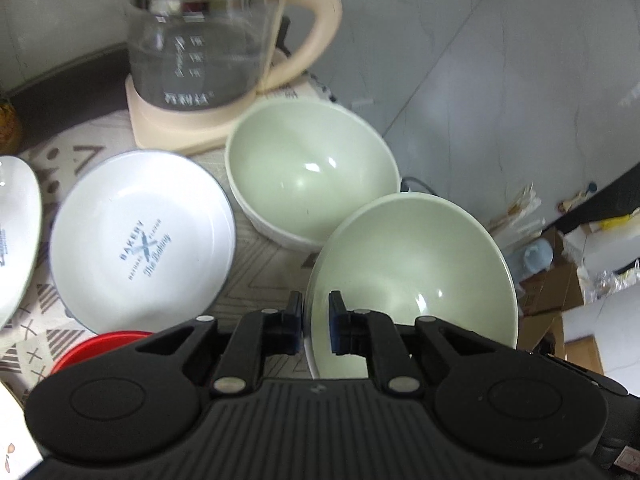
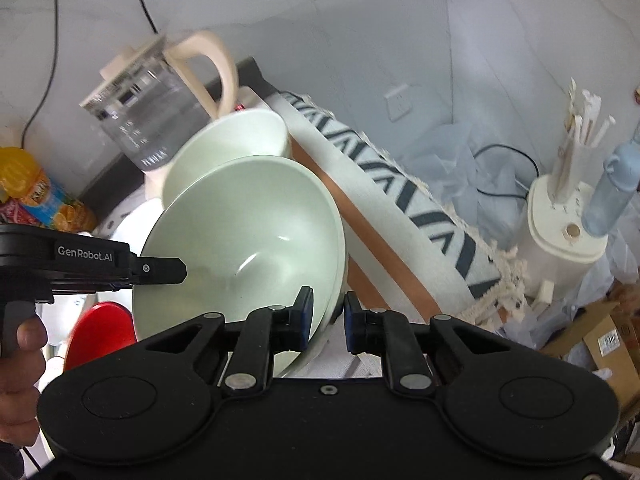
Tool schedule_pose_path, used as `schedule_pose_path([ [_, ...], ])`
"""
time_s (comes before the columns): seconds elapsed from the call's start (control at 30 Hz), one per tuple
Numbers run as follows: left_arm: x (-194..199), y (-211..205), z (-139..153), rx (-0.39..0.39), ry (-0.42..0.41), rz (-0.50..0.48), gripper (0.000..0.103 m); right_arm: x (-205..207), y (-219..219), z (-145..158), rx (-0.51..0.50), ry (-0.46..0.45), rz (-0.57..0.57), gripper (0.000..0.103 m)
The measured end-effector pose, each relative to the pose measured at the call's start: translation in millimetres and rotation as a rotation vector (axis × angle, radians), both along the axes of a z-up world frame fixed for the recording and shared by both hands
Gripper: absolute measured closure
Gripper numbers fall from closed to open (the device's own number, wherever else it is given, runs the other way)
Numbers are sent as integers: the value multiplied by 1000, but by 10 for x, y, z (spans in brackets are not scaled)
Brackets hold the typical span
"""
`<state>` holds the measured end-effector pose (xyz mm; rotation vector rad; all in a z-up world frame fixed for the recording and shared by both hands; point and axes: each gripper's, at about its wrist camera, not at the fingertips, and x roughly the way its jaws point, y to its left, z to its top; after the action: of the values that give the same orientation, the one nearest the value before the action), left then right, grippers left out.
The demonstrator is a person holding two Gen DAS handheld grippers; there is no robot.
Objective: Organize plates and bowls
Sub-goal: 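Close both grippers on the rim of the large pale green bowl, then carry the green bowl with both grippers and lower it into the red bowl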
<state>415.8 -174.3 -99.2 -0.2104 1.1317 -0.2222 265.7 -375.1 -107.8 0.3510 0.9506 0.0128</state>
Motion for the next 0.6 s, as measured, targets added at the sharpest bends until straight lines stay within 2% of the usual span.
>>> schedule_pose_path([
  [0.3,-120,262,284,-24,-98,100,92,119,92,276,4,-102,90,87],
  [0.6,-320,596,404,-19,-118,175,92,200,347,450,13,-146,178,87],
])
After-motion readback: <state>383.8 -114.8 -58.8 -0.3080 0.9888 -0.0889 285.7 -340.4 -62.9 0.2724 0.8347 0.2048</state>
